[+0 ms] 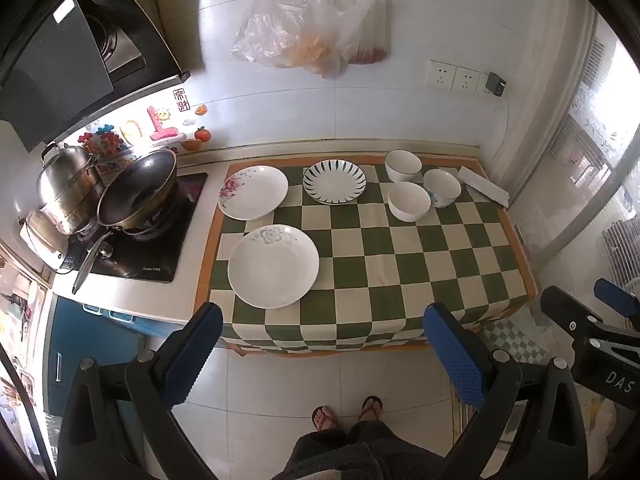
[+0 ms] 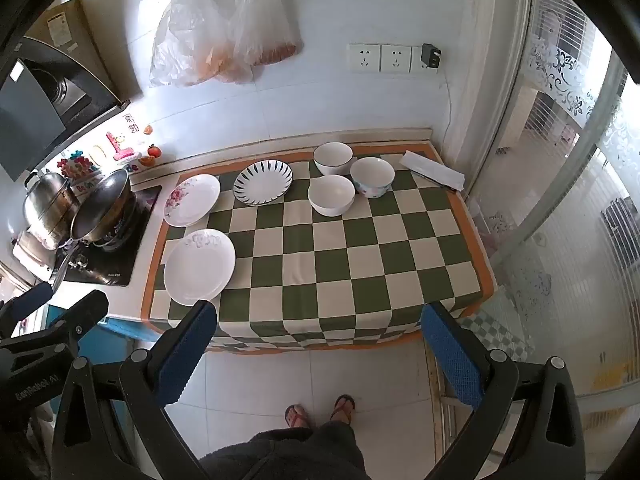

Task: Organize plates and bowls

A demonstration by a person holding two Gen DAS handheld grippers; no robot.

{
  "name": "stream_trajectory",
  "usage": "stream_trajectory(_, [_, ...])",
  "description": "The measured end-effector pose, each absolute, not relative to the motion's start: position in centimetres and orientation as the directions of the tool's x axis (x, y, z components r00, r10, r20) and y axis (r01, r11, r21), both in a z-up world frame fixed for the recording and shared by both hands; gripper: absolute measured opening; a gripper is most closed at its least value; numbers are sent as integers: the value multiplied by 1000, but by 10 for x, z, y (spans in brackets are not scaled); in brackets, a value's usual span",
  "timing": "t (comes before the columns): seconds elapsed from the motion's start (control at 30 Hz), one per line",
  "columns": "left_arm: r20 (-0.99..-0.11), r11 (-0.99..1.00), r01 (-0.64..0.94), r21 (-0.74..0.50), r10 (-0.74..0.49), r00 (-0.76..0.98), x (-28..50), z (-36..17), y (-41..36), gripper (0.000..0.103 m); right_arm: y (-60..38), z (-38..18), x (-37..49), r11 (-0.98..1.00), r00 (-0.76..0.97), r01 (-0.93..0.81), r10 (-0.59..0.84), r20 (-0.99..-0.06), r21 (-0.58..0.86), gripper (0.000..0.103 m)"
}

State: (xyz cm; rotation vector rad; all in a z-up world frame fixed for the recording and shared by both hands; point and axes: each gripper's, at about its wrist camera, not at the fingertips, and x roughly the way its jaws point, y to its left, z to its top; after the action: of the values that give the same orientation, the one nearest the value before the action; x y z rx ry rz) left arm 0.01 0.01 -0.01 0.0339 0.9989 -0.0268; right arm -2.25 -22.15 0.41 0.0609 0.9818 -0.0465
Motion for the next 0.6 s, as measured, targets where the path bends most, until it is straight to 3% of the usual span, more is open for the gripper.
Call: stream_trajectory(0.6, [-842, 999, 35, 4, -16, 539, 5, 4, -1, 103, -223, -4, -20, 997, 544, 68, -19, -839, 22, 103])
